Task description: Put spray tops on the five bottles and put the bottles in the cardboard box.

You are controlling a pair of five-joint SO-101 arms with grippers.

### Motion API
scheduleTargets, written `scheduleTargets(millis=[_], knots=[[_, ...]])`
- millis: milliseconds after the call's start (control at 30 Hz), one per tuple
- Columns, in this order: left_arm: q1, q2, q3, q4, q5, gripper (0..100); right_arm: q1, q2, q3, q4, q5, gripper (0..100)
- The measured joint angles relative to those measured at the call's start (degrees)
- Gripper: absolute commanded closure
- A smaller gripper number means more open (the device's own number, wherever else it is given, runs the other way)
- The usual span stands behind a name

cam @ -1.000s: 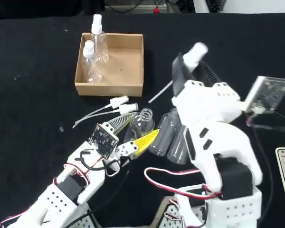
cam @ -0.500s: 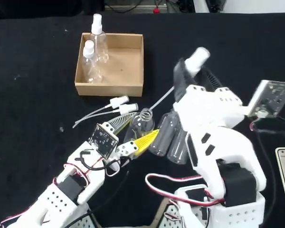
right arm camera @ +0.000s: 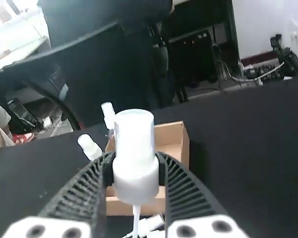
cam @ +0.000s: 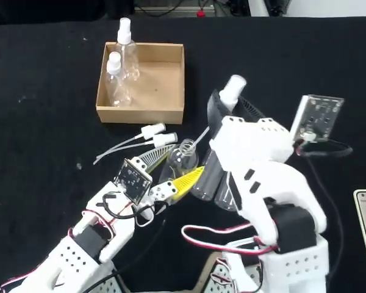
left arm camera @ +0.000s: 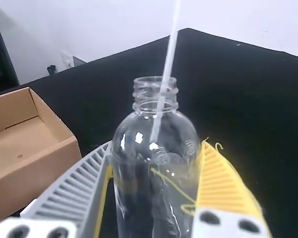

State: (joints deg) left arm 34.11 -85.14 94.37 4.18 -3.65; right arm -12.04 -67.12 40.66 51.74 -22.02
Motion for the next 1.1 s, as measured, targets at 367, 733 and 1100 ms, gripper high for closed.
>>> scheduleTargets(millis=[367, 733, 1100], knots=[[0.0, 0.0, 0.0, 0.0, 0.0, 78, -4.2, 0.1, 6.2, -6.3, 2.1, 98.6], [0.0, 0.0, 0.0, 0.0, 0.0, 78, -8.5, 0.1, 8.4, -6.3, 5.9, 98.4], [0.0, -0.2, 1.3, 0.0, 0.0, 78, -10.2, 0.1, 11.7, -1.9, 5.9, 98.5]])
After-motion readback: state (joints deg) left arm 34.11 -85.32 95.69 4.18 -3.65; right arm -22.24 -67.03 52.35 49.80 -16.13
